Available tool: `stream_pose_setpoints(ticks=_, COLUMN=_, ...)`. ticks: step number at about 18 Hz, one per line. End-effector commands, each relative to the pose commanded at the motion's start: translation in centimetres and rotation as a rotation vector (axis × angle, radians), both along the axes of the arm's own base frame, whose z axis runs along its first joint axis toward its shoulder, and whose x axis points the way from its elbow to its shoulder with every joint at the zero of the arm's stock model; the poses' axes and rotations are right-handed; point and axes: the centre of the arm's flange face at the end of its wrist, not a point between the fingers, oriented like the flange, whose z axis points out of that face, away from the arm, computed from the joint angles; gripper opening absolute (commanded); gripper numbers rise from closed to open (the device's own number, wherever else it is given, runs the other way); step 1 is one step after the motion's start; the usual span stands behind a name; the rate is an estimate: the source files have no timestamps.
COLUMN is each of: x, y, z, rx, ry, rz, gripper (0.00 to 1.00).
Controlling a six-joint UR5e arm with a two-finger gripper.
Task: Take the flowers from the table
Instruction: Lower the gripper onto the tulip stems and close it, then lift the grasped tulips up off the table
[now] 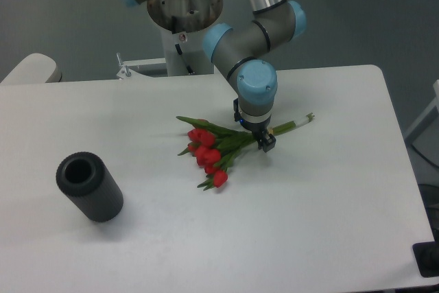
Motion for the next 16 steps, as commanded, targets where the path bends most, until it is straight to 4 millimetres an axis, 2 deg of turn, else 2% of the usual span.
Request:
stream_pose_setpoints(ticks=2, x=-0.1, y=0.1, z=0.2, rx=0.002, ry=0.004, rz=-0.002, gripper=0.25)
stream_pose_setpoints(ticks=6, x=-0.5, y=0.2, z=0.5, rx=0.007, ry=0.011, rz=-0.005, gripper=0.2)
stream_pose_setpoints(ticks=11, x=-1.4, y=0.9, z=2.0, rx=0.028, ry=0.039, rz=-0.006, gripper=0.15)
stream_pose_setpoints(ticks=13, x=-2.1, y=2.6, z=4.3, rx=0.052, ry=0.073, rz=-0.026, gripper=0.15)
stream_pose_setpoints(ticks=16, x=-2.7, y=7.2, z=9.4, rx=0.165, ry=0.082, rz=-0.053, gripper=0.15)
